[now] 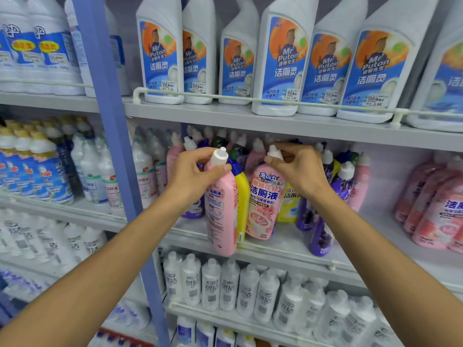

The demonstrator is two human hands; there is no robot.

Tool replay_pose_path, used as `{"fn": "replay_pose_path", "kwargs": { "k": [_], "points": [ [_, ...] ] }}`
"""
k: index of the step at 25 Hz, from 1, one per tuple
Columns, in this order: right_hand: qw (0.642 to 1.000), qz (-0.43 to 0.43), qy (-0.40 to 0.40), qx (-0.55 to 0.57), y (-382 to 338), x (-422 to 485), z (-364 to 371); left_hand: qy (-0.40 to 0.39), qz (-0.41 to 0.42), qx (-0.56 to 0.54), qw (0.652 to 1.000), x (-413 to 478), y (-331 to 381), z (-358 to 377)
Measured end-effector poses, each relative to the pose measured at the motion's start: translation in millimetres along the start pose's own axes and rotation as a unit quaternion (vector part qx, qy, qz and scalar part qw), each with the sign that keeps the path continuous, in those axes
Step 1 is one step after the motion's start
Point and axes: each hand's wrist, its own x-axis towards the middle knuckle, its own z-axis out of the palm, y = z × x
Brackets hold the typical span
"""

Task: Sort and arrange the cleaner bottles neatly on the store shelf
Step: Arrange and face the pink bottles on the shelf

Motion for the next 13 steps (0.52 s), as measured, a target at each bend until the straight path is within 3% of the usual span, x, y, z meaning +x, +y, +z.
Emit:
{"fn": "replay_pose_path", "kwargs": {
  "k": [6, 13],
  "points": [
    [0.999, -0.012, -0.022, 0.02, 3, -24, -46, -0.016, 0.007, 0.031, 0.999, -1, 13, 32],
    [0.998, -0.008, -0.025, 0.057, 32, -60, -148, -0.063, 0.043, 0.028, 0.997, -2, 49, 130]
  ]
}}
